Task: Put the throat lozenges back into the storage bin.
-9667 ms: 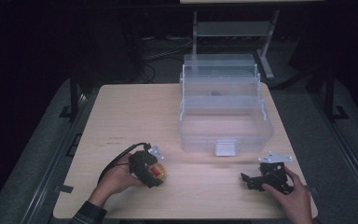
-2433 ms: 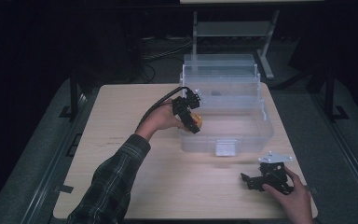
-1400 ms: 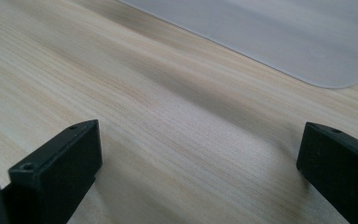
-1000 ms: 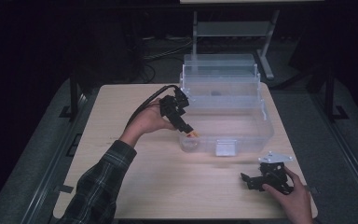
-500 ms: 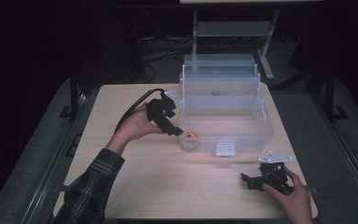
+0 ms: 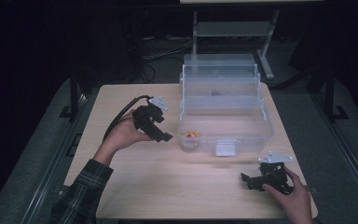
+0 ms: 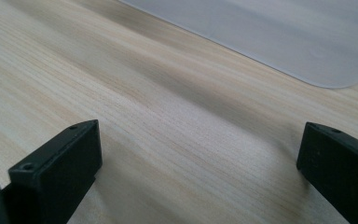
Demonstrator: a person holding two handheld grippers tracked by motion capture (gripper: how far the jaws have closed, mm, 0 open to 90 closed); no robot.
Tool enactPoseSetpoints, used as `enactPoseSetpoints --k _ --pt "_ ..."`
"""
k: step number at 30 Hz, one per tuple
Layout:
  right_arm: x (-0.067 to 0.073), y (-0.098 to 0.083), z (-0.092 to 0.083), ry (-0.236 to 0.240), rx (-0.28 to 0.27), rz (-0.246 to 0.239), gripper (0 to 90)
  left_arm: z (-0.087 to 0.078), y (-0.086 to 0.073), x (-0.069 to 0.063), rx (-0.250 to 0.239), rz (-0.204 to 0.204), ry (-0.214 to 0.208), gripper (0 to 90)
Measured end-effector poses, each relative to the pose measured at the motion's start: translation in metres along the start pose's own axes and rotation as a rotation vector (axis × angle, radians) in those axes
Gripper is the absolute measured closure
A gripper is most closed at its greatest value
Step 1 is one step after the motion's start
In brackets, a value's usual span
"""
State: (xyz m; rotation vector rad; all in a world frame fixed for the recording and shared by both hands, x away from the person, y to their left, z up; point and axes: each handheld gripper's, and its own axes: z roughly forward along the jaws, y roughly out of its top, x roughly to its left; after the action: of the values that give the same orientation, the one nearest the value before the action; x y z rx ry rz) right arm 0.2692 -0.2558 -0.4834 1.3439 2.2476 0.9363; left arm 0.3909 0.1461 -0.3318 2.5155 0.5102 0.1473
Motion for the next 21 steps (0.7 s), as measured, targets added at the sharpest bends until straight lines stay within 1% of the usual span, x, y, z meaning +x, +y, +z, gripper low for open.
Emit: enactPoseSetpoints --k 1,5,8,11,12,13,14,16,17,19,21 --pt "0.000 0.000 0.000 -0.001 0.000 0.000 0.0 -0.001 -0.003 0.000 0.002 0.002 0.002 18.2" --pt "0.000 0.000 0.000 0.000 -0.001 0.000 0.0 -0.002 -0.016 -0.003 -0.009 -0.020 0.008 18.2" --pt "0.000 0.000 0.000 0.000 0.000 0.000 0.0 -0.003 -0.025 -0.004 -0.008 -0.023 0.010 18.2" --pt "0.000 0.000 0.000 0.000 0.000 -0.001 0.0 -0.003 -0.034 -0.006 -0.026 -0.042 0.016 18.2" --pt "0.000 0.000 0.000 0.000 0.000 0.000 0.0 -0.003 -0.037 -0.006 -0.020 -0.042 0.017 18.2" --pt "0.000 0.000 0.000 0.000 0.000 0.000 0.0 -0.002 -0.040 -0.007 -0.010 -0.047 0.022 18.2" --pt "0.000 0.000 0.000 0.000 0.000 0.001 0.0 -0.002 -0.043 -0.008 -0.010 -0.044 0.040 18.1" --pt "0.000 0.000 0.000 -0.001 0.000 0.000 0.0 -0.002 -0.050 -0.008 -0.035 -0.062 0.033 18.1" --pt "0.000 0.000 0.000 -0.001 0.000 -0.001 0.0 -0.002 -0.054 -0.009 -0.030 -0.065 0.037 18.1" --pt "0.000 0.000 0.000 -0.001 -0.001 -0.001 0.0 -0.001 -0.061 -0.010 -0.040 -0.075 0.037 18.1" --pt "0.000 0.000 0.000 0.000 -0.001 -0.002 0.0 -0.001 -0.067 -0.011 -0.045 -0.084 0.045 18.1"
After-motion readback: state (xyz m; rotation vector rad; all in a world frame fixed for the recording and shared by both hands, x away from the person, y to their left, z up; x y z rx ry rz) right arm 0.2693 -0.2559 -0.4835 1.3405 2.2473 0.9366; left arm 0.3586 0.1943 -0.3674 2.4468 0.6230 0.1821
